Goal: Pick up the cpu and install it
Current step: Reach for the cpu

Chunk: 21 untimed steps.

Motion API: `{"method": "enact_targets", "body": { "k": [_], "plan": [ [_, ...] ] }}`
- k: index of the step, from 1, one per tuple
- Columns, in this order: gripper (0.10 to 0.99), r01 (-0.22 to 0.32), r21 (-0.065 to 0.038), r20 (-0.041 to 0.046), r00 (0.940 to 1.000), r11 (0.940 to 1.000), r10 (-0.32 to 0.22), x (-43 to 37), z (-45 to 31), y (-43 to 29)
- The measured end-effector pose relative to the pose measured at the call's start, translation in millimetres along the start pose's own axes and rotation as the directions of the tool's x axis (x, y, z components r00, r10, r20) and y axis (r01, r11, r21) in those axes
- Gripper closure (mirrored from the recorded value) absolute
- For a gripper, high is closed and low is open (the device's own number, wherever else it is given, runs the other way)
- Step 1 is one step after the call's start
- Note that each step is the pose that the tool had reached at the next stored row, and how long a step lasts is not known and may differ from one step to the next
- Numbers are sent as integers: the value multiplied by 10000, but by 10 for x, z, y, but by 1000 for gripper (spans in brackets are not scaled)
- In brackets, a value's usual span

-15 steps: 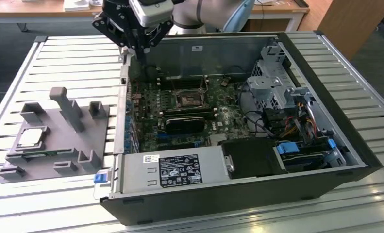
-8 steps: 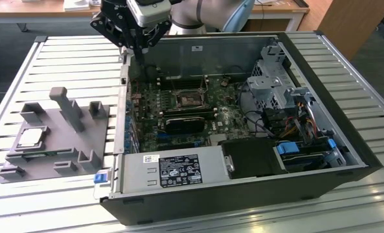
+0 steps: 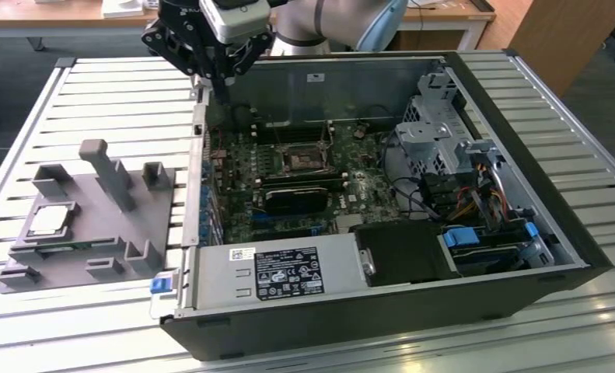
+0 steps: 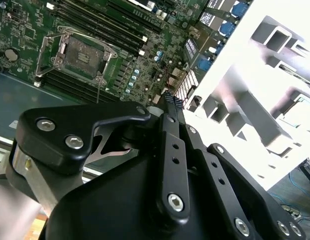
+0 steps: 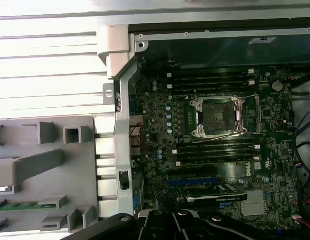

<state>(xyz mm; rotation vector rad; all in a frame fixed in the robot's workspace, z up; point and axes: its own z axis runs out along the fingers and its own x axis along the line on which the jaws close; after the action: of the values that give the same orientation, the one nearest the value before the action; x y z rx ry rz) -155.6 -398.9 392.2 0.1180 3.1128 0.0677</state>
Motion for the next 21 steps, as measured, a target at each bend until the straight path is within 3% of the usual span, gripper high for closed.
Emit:
{"method": "enact_targets", "body": {
  "k": [21],
  "plan": [
    [980,0,1,0,10000,10000,0,81,-1,-6]
  ]
}}
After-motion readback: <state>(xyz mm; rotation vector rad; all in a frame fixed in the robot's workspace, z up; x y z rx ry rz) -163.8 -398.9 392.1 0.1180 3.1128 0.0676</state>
